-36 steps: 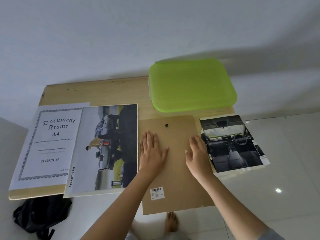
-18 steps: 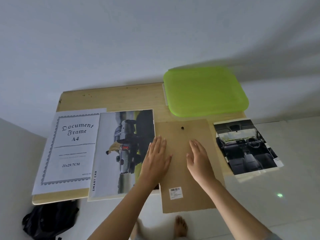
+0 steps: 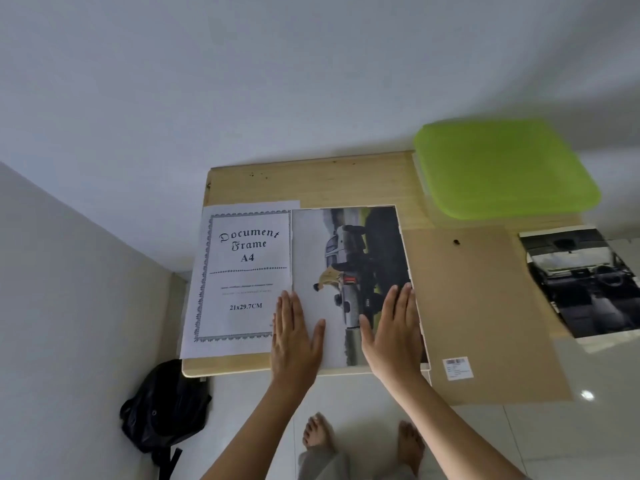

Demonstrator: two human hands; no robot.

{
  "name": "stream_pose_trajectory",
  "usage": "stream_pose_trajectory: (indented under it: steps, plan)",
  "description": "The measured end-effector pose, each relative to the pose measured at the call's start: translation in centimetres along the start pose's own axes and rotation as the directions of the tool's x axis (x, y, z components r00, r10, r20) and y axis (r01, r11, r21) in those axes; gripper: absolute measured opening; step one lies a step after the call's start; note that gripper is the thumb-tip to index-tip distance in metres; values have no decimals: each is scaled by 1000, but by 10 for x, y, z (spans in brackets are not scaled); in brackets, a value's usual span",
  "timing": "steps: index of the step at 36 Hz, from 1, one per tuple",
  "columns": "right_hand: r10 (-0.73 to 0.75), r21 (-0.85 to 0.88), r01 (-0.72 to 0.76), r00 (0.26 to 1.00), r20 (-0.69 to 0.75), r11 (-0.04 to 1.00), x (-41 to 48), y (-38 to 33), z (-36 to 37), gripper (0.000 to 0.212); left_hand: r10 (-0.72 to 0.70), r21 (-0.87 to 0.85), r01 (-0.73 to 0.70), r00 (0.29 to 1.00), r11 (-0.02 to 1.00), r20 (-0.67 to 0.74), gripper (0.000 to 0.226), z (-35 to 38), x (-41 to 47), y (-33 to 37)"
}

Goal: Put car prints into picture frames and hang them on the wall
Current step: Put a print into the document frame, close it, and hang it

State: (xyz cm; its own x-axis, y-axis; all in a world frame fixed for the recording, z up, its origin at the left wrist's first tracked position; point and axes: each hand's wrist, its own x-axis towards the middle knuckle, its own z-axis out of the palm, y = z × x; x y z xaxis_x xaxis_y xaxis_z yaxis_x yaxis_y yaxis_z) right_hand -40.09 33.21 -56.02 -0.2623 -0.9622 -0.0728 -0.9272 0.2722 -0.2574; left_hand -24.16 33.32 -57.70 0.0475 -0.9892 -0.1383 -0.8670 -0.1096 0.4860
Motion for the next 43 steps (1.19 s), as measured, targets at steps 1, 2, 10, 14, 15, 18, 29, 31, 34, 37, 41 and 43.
stream_pose_trajectory:
  steps: [1, 2, 10, 14, 15, 18, 29, 31, 34, 37, 41, 43]
  plan:
    - [16, -11, -16, 1000, -5, 1000, 0, -2, 0, 82, 2, -11, -2, 1000, 1000, -7, 85, 2, -1, 0]
    - [25, -13, -25, 1000, -11, 1000, -1, -3, 2, 80, 5, -21, -5, 1000, 1000, -19, 85, 4, 0, 0]
    - [54, 151, -39, 994, -96, 988, -2, -4, -2, 72, 30, -38, -33, 996, 999, -90, 79, 8, -1, 0]
    - [57, 248, -19, 988, -146, 969, -2, -5, -4, 67, 41, -47, -45, 995, 998, -87, 79, 7, -2, 1]
    - [52, 265, -5, 984, -168, 964, -2, -5, -5, 63, 41, -45, -45, 995, 998, -87, 78, 7, -2, 1]
    - [37, 311, 37, 973, -228, 950, -1, -4, -9, 56, 37, -34, -40, 996, 999, -87, 77, 8, -2, 0]
    - [132, 424, -118, 991, -4, 898, 7, 7, -22, 59, 41, -17, -43, 995, 999, -90, 77, 8, -2, 1]
    - [103, 316, -104, 994, 19, 943, 6, 4, -19, 63, 43, -16, -44, 996, 999, -81, 75, 9, -2, -1]
    - [99, 182, -102, 995, 25, 978, 3, -2, -12, 72, 45, 2, -45, 996, 999, -83, 75, 9, -1, -1]
    - [122, 172, -122, 992, 10, 978, 2, -6, -7, 75, 42, 12, -41, 994, 999, -101, 76, 9, -1, 0]
    - [149, 281, -116, 984, -101, 953, 3, -6, -9, 66, 36, 9, -35, 996, 999, -84, 78, 8, -1, 1]
    - [138, 312, -85, 979, -151, 946, 1, -8, -12, 60, 34, 13, -33, 996, 999, -86, 77, 8, -1, 1]
